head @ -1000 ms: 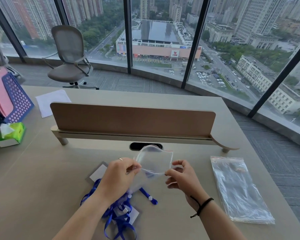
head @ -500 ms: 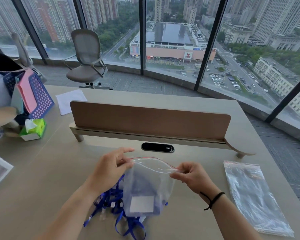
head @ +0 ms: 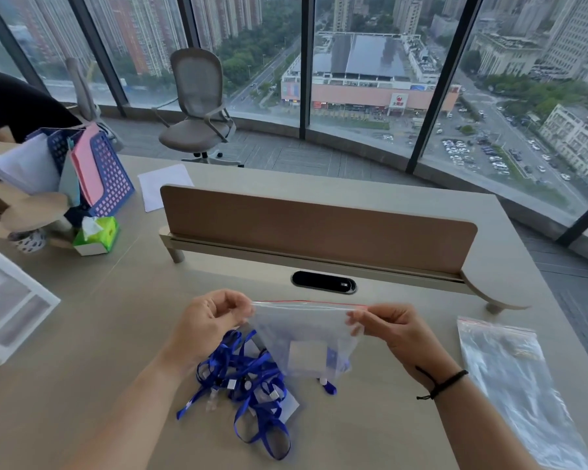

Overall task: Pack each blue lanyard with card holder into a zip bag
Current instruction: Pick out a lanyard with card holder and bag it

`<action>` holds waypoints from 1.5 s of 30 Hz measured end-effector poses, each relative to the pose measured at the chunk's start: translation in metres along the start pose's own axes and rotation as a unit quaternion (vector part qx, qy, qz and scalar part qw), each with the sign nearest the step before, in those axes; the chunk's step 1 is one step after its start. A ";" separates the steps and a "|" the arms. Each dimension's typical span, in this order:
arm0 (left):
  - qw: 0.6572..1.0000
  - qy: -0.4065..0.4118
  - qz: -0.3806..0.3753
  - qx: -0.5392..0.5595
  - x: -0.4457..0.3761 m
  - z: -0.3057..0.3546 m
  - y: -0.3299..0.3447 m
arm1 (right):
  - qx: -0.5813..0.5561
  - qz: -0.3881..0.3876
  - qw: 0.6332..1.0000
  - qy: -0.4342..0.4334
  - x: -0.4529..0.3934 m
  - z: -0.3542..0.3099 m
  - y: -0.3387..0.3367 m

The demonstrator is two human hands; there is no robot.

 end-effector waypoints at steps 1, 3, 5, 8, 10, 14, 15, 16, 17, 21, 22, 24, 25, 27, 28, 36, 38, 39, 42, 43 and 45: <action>1.000 0.002 -0.002 0.014 0.001 -0.001 0.002 | -0.009 0.000 1.000 -0.008 -0.001 -0.002 0.001; 0.999 0.001 0.004 0.037 0.002 -0.004 0.007 | -0.021 0.002 0.999 -0.025 -0.005 -0.006 0.003; 0.998 -0.006 0.018 0.057 0.003 -0.008 0.011 | -0.039 0.000 0.998 -0.041 -0.009 -0.009 0.004; 0.996 -0.016 0.026 0.079 0.010 -0.013 0.017 | -0.094 -0.008 0.994 -0.048 -0.015 -0.011 0.011; 0.997 -0.027 0.020 0.069 0.015 -0.020 0.022 | -0.133 -0.017 0.990 -0.041 -0.020 -0.009 0.019; 0.993 -0.076 0.016 0.089 0.020 -0.049 0.028 | -0.188 -0.032 0.982 -0.016 -0.033 -0.003 0.046; 0.991 -0.093 0.015 0.092 0.020 -0.057 0.025 | -0.206 -0.033 0.978 -0.007 -0.035 -0.002 0.054; 0.990 -0.111 0.009 0.090 0.021 -0.064 0.022 | -0.229 -0.032 0.973 0.005 -0.037 -0.001 0.063; 0.989 -0.124 0.000 0.082 0.021 -0.073 0.016 | -0.257 -0.028 0.966 0.019 -0.039 -0.001 0.072; 0.983 -0.161 -0.044 0.080 0.015 -0.096 -0.015 | -0.356 0.007 0.932 0.072 -0.058 0.005 0.109; 0.981 -0.167 -0.058 0.082 0.010 -0.102 -0.026 | -0.374 0.020 0.924 0.084 -0.066 0.009 0.120; 0.977 -0.174 -0.084 0.089 0.002 -0.115 -0.052 | -0.402 0.051 0.908 0.106 -0.081 0.019 0.148; 0.975 -0.176 -0.097 0.097 -0.001 -0.122 -0.067 | -0.414 0.063 0.900 0.119 -0.088 0.026 0.164; 0.972 -0.183 -0.112 0.094 -0.006 -0.134 -0.100 | -0.427 0.080 0.889 0.145 -0.102 0.042 0.199; 0.971 -0.186 -0.115 0.093 -0.009 -0.140 -0.117 | -0.428 0.087 0.886 0.158 -0.110 0.051 0.217; 0.956 -0.235 -0.029 0.170 -0.044 -0.198 -0.243 | -0.375 0.131 0.888 0.232 -0.159 0.121 0.332; 0.951 -0.249 0.051 0.175 -0.060 -0.218 -0.264 | -0.352 0.134 0.893 0.247 -0.165 0.138 0.350; 0.947 -0.254 0.087 0.176 -0.068 -0.227 -0.273 | -0.334 0.140 0.896 0.257 -0.167 0.148 0.358; 0.933 -0.264 0.164 0.182 -0.089 -0.251 -0.299 | -0.268 0.158 0.905 0.291 -0.173 0.177 0.374; 0.929 -0.267 0.181 0.178 -0.096 -0.261 -0.307 | -0.248 0.163 0.906 0.301 -0.176 0.187 0.378; 0.925 -0.274 0.209 0.159 -0.109 -0.274 -0.318 | -0.210 0.165 0.911 0.314 -0.184 0.205 0.386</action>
Point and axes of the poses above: each hand's wrist, its own x-axis away from the middle knuckle, its own y-axis out of the palm, z = x × y, the point moved 2 cm from there along -x, towards the middle knuckle, and after that the axes turned 14 degrees about -y, right-handed, at the moved point
